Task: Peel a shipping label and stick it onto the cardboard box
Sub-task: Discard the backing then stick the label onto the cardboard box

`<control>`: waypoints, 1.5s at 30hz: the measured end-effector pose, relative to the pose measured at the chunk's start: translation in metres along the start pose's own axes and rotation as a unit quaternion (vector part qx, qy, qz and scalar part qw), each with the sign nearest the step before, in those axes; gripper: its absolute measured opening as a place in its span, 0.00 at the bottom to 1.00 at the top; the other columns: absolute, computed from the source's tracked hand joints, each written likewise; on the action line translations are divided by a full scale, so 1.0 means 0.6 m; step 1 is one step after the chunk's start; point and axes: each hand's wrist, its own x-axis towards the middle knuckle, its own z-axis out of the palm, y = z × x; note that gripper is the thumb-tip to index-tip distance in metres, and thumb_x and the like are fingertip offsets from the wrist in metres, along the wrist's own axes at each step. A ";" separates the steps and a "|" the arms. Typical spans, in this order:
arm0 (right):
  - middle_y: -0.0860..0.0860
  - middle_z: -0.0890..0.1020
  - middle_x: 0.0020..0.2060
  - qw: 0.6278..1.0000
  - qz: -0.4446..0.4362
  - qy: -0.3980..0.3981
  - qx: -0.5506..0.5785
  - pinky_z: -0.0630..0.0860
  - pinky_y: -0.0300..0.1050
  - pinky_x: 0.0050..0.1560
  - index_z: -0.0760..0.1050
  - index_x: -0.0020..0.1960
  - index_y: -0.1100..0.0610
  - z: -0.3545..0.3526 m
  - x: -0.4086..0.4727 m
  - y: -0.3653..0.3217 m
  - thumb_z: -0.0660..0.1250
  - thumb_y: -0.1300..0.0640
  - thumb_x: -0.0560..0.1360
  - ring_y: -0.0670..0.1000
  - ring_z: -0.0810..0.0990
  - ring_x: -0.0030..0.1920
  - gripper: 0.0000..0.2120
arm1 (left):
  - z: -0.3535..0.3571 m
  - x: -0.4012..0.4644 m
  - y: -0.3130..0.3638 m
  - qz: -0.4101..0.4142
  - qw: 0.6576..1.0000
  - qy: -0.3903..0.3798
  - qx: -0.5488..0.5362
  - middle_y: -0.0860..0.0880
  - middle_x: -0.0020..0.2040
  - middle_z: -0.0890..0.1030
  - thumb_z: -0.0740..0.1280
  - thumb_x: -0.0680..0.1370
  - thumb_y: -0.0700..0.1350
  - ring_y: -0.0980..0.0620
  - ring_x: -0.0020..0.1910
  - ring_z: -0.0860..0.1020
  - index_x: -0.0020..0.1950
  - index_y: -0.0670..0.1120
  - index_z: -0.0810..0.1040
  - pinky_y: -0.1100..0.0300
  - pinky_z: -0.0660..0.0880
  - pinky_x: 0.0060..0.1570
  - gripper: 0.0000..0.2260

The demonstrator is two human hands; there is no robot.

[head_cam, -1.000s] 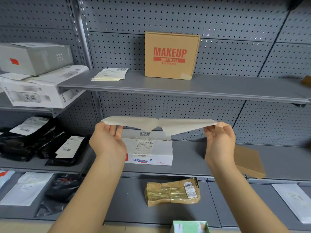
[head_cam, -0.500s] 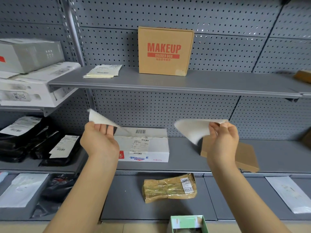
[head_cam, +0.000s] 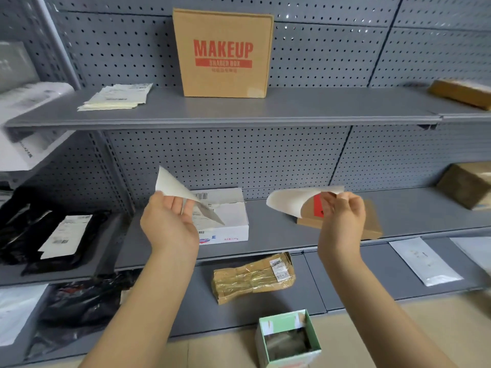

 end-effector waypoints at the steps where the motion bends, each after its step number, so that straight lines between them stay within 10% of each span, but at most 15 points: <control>1: 0.50 0.78 0.41 1.000 -0.001 0.005 -0.008 0.73 0.35 0.50 0.67 0.43 0.55 -0.004 0.001 0.005 0.53 0.60 0.80 0.41 0.80 0.42 0.09 | 0.000 0.002 -0.006 -0.008 1.000 -0.003 0.003 0.47 0.44 0.78 0.59 0.79 0.41 0.50 0.46 0.79 0.46 0.43 0.75 0.60 0.79 0.46 0.06; 17: 0.47 0.79 0.42 0.986 -0.005 0.136 -0.098 0.69 0.35 0.47 0.66 0.40 0.53 -0.117 -0.020 0.098 0.52 0.60 0.80 0.42 0.80 0.47 0.11 | -0.004 0.009 -0.142 -0.156 0.980 -0.058 0.110 0.43 0.57 0.79 0.59 0.80 0.43 0.48 0.57 0.78 0.65 0.38 0.72 0.53 0.75 0.59 0.15; 24: 0.48 0.79 0.46 0.968 0.022 0.185 -0.170 0.68 0.38 0.43 0.65 0.41 0.51 -0.175 -0.032 0.207 0.51 0.56 0.81 0.48 0.79 0.54 0.10 | -0.036 0.028 -0.203 -0.177 0.967 -0.133 0.122 0.46 0.50 0.81 0.59 0.80 0.43 0.54 0.47 0.81 0.50 0.44 0.76 0.59 0.80 0.44 0.07; 45: 0.53 0.72 0.40 0.903 0.102 0.202 -0.365 0.67 0.40 0.36 0.66 0.46 0.58 -0.404 0.030 0.700 0.52 0.60 0.80 0.52 0.71 0.38 0.06 | -0.257 0.124 -0.528 -0.250 0.918 -0.288 0.110 0.43 0.51 0.80 0.58 0.80 0.40 0.48 0.52 0.80 0.53 0.43 0.73 0.52 0.78 0.55 0.05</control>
